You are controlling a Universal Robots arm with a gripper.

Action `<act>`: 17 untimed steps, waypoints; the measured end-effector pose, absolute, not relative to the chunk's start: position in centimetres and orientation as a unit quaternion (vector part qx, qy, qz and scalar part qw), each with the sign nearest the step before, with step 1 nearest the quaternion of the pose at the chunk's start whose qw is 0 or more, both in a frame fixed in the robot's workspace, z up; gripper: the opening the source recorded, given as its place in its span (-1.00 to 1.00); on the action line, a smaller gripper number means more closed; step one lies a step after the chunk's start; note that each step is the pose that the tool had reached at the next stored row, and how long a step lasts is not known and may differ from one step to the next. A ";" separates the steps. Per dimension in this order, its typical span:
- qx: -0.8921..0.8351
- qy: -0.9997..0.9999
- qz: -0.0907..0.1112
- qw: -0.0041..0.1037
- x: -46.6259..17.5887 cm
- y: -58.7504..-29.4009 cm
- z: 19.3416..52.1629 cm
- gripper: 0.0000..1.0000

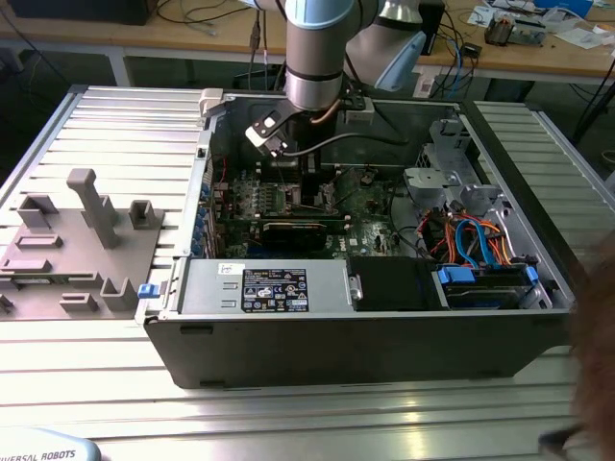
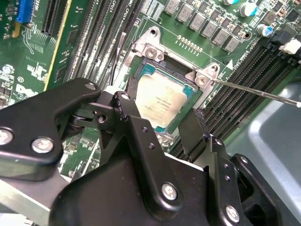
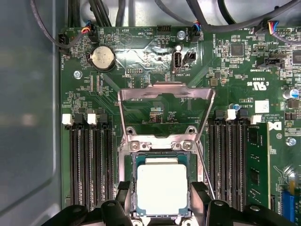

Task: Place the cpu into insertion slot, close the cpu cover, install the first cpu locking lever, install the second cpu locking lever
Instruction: 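Place the cpu into insertion slot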

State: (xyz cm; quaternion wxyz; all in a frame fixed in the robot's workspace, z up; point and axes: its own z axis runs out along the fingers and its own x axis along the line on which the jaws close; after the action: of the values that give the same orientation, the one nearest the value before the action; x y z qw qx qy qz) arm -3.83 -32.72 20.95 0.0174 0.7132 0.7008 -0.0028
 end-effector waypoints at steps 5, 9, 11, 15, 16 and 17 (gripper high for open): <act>0.713 0.701 -0.003 0.017 -3.8 -32.7 21.2 0.24; 0.713 0.701 -0.003 0.017 -3.8 -32.7 21.3 -0.17; 0.713 0.701 -0.003 0.017 -3.8 -32.8 21.3 -0.29; 0.713 0.701 -0.003 0.017 -3.8 -32.8 21.3 -0.65; 0.713 0.701 -0.003 0.017 -3.8 -32.8 21.3 -0.77; 0.713 0.701 -0.003 0.017 -3.8 -32.8 21.3 -0.79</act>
State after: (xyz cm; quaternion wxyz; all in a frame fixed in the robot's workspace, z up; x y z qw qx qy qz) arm -3.83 -32.81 21.32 0.0174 0.7132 0.7008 -0.0028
